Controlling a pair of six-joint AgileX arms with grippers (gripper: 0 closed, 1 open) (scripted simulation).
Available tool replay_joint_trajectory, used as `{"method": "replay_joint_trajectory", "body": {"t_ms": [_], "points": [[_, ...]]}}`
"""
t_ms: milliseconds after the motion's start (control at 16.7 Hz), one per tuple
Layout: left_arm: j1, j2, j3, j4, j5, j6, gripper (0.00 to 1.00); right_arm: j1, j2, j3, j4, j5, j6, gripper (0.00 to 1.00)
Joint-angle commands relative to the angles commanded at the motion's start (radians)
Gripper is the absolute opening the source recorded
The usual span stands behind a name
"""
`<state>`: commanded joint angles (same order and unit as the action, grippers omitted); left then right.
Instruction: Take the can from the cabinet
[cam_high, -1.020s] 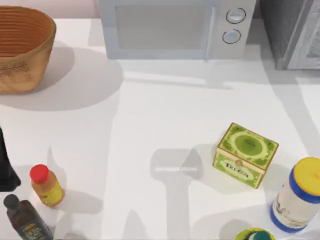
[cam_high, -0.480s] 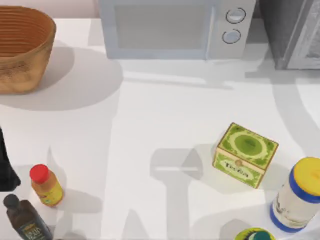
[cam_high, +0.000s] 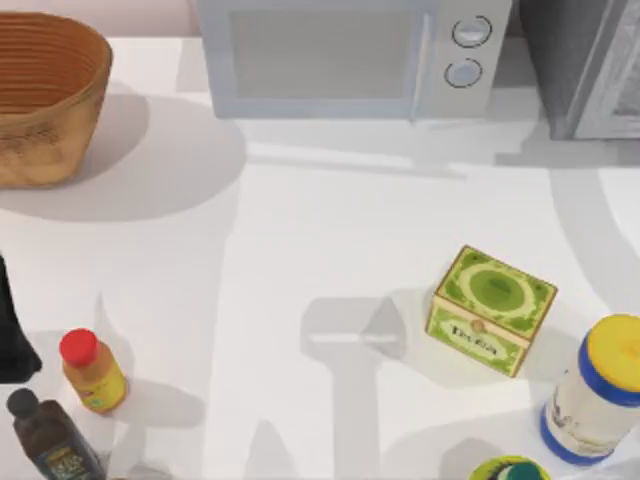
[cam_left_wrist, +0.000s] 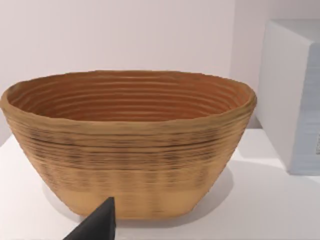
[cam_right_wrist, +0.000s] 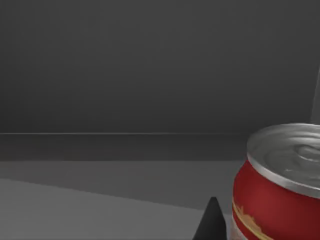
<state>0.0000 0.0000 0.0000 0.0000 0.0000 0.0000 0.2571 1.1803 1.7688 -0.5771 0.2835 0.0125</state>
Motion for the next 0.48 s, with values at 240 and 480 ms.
{"method": "replay_joint_trajectory", "body": {"t_ms": [240, 480], "points": [[0.0, 0.0, 0.0, 0.0, 0.0, 0.0, 1.0, -0.035, -0.168, -0.267, 0.083, -0.04, -0.001, 0.0], [0.0, 0.0, 0.0, 0.0, 0.0, 0.0, 1.0, -0.087, -0.405, -0.641, 0.199, -0.097, -0.004, 0.0]]}}
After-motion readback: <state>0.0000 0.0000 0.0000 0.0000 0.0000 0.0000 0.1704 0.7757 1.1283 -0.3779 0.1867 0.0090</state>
